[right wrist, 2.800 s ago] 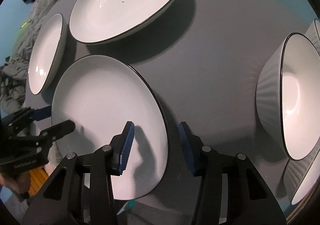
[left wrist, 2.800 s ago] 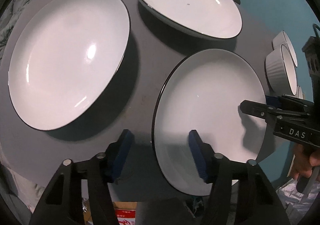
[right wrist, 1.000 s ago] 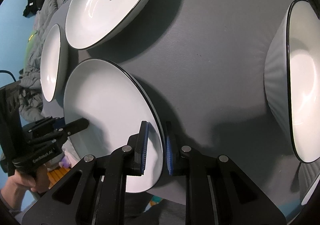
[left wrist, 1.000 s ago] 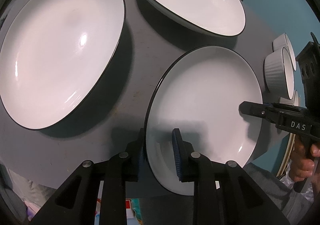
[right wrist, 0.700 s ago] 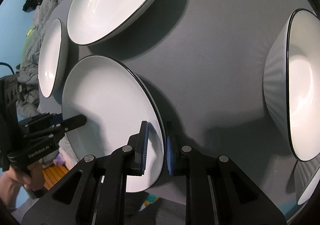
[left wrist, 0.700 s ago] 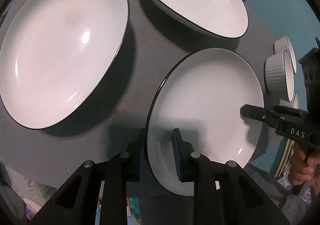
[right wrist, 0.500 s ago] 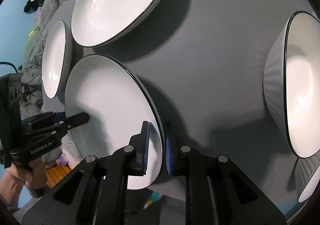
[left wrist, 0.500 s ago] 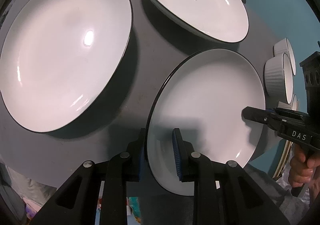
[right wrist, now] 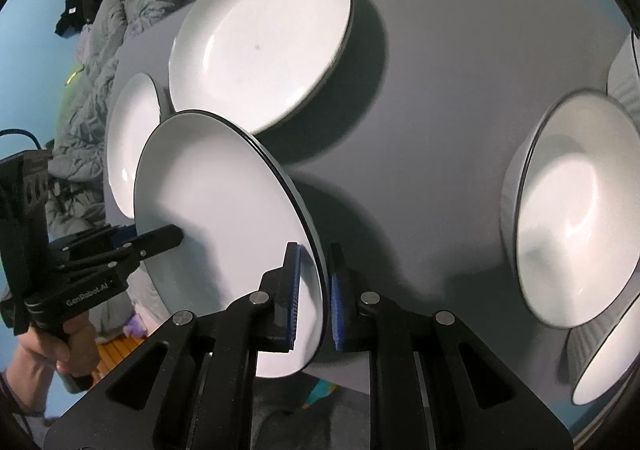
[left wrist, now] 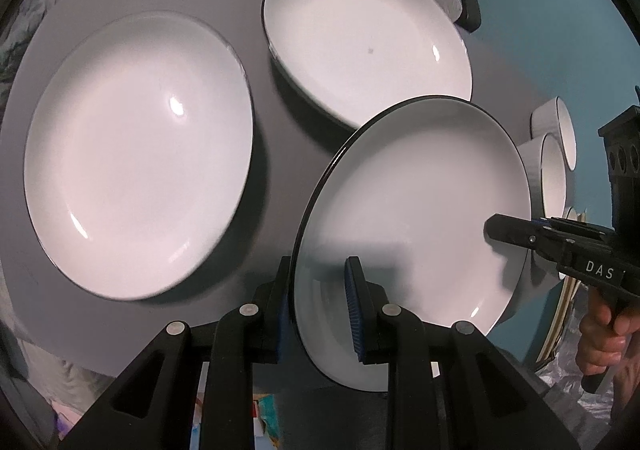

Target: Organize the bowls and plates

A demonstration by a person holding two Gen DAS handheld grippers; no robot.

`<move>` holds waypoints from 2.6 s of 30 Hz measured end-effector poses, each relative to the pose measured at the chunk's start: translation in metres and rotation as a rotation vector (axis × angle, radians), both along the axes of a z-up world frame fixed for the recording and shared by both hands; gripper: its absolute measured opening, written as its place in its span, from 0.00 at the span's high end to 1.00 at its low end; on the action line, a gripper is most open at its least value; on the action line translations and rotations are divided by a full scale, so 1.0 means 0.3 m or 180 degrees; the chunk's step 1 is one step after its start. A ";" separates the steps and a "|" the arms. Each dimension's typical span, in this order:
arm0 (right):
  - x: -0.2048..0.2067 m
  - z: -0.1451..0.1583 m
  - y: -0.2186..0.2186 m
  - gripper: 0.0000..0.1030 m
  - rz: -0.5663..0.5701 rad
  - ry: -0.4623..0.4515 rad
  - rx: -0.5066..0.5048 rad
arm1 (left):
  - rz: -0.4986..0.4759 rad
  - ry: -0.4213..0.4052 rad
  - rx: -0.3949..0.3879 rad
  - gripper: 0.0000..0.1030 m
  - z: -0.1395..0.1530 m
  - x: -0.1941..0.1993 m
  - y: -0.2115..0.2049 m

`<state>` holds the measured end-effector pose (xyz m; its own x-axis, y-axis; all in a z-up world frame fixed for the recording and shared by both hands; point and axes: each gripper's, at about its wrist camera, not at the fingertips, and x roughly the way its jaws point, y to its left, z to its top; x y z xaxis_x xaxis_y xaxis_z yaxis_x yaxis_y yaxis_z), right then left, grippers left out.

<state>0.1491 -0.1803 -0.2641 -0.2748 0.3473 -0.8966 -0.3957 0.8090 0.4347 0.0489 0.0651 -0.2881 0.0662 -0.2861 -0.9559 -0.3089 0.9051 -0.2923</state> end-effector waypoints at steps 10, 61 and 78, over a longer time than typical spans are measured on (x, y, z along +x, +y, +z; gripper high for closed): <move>0.101 0.045 0.069 0.87 -0.0021 -0.0111 0.0088 | -0.0032 -0.0139 0.0105 0.76 0.045 0.144 0.097; 0.395 -0.041 0.264 0.65 0.0014 0.0144 -0.0470 | -0.0091 0.0040 0.0579 0.72 -0.023 0.423 0.080; 0.355 0.012 0.301 0.49 0.0209 -0.0218 -0.0766 | 0.0153 -0.0112 0.0599 0.57 0.048 0.320 0.089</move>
